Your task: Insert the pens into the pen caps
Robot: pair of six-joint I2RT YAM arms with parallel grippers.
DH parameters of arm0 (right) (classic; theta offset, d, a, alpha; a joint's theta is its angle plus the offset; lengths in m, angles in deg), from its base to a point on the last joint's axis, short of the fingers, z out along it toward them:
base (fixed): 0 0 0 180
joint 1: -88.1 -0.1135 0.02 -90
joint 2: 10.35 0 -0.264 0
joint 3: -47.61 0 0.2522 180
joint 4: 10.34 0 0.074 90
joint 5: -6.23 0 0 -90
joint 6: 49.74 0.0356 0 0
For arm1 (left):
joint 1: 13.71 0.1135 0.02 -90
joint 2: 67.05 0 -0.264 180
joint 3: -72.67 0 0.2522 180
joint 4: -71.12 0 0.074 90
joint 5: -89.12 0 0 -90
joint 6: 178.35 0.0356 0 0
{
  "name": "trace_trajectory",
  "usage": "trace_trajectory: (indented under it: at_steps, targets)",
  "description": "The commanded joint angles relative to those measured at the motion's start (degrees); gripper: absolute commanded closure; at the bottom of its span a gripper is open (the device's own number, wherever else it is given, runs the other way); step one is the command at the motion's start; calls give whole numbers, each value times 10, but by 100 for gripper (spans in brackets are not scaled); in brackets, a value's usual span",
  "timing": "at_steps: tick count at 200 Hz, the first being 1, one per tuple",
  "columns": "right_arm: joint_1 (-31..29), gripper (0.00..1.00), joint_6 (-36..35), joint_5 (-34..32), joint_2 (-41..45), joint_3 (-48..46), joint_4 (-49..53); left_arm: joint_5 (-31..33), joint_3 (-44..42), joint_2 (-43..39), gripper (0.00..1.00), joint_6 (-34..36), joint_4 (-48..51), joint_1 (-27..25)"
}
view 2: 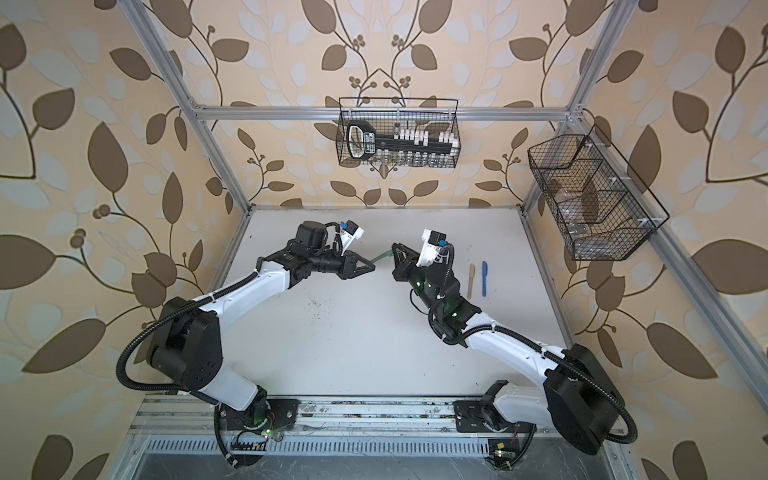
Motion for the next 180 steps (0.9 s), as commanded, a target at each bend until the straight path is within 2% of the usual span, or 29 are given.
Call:
trace_trajectory:
  at_steps: [1, 14, 43, 80, 108, 180]
  targets:
    - [-104, 100, 13, 280, -46, -50, 191, 52, 139, 8, 100, -143, -310, 10]
    - [-103, 100, 4, 276, -43, -40, 201, 36, 145, 18, 100, -147, -307, 4]
    - [-80, 100, -32, 287, -29, -10, 251, 21, 121, 14, 100, -104, -260, -18]
    - [-53, 100, -126, 332, -33, 48, 404, 17, 133, -2, 100, -17, -136, -18]
    - [-51, 100, -166, 352, -52, 78, 471, 0, 148, -8, 100, 11, -87, -22]
    - [-72, 100, -190, 360, -95, 106, 519, 22, 148, -18, 100, 14, -93, -27]
